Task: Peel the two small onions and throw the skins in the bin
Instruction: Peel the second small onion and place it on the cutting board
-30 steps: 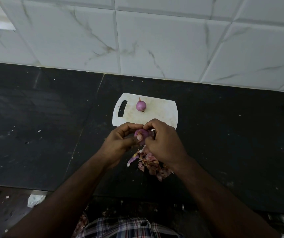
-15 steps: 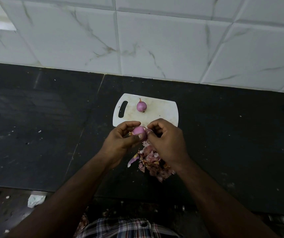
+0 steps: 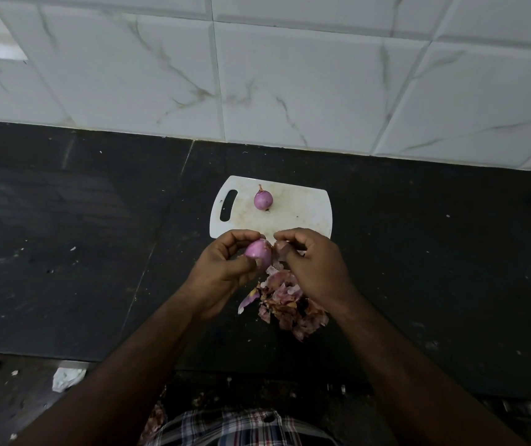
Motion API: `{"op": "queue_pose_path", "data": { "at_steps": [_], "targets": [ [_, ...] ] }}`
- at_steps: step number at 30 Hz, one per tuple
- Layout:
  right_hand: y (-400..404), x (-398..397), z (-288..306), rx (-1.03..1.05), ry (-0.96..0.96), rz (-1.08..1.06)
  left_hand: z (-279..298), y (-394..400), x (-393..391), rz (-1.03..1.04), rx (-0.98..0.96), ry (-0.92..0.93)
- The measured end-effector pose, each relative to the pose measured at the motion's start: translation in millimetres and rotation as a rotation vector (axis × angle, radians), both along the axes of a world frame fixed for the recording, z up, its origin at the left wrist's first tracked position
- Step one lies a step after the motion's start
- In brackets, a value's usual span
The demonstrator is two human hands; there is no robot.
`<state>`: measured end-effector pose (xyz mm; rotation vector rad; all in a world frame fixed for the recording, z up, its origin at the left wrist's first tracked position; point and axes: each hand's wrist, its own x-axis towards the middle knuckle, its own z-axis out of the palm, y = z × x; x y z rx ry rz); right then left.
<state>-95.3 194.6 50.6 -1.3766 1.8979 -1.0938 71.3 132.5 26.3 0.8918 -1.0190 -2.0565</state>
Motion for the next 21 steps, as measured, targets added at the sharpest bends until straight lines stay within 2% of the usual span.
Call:
{"op": "queue_pose_path", "data": {
  "at_steps": [5,9,15,17,21],
  "targets": [
    [0,0,6,0.014,0.068,0.093,-3,-1,0,-0.022,-0.134,-0.106],
    [-1,1,4,-0.021,0.054,0.063,-2,-1,-1,-0.018,-0.200,-0.162],
    [-2,0,-3,-0.070,0.171,-0.004,-4,0,2,-0.004,-0.220,-0.171],
    [-2,-3,-6,-0.046,0.127,-0.036,-3,-1,3,-0.011,-0.222,-0.155],
    [0,-2,-5,0.005,-0.124,-0.020,-4,0,2,-0.035,-0.228,-0.152]
  ]
}}
